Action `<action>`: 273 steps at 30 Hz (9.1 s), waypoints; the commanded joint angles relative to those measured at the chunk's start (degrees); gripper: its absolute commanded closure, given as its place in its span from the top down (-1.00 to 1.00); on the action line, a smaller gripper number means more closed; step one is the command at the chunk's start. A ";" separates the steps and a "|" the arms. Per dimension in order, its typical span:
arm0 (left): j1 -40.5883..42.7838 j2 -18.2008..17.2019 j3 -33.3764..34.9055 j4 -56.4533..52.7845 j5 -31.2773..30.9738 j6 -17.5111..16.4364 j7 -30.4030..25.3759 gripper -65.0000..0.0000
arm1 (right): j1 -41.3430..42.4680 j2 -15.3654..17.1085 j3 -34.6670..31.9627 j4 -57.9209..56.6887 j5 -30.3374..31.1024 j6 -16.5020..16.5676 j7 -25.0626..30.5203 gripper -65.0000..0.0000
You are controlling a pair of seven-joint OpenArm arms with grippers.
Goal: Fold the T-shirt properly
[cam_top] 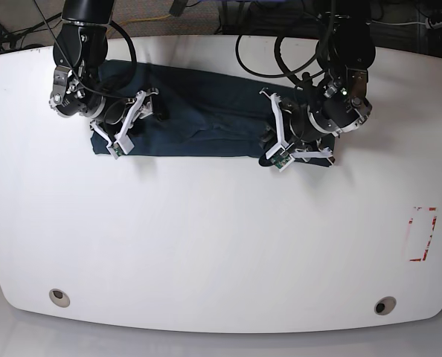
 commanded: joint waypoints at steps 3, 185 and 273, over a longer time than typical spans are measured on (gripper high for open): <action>-0.70 0.92 2.36 1.00 -0.51 -0.03 -1.15 -0.11 | 0.58 0.62 0.21 0.71 0.01 0.08 0.15 0.34; -22.50 -3.39 9.48 -32.32 -0.51 1.86 -10.47 -0.19 | 4.28 -1.22 -8.32 4.40 -21.53 0.56 7.89 -0.57; 3.61 -19.04 -42.92 -13.33 7.58 -0.03 -29.19 0.12 | 2.25 0.01 -3.75 15.21 -24.87 0.56 24.50 -0.58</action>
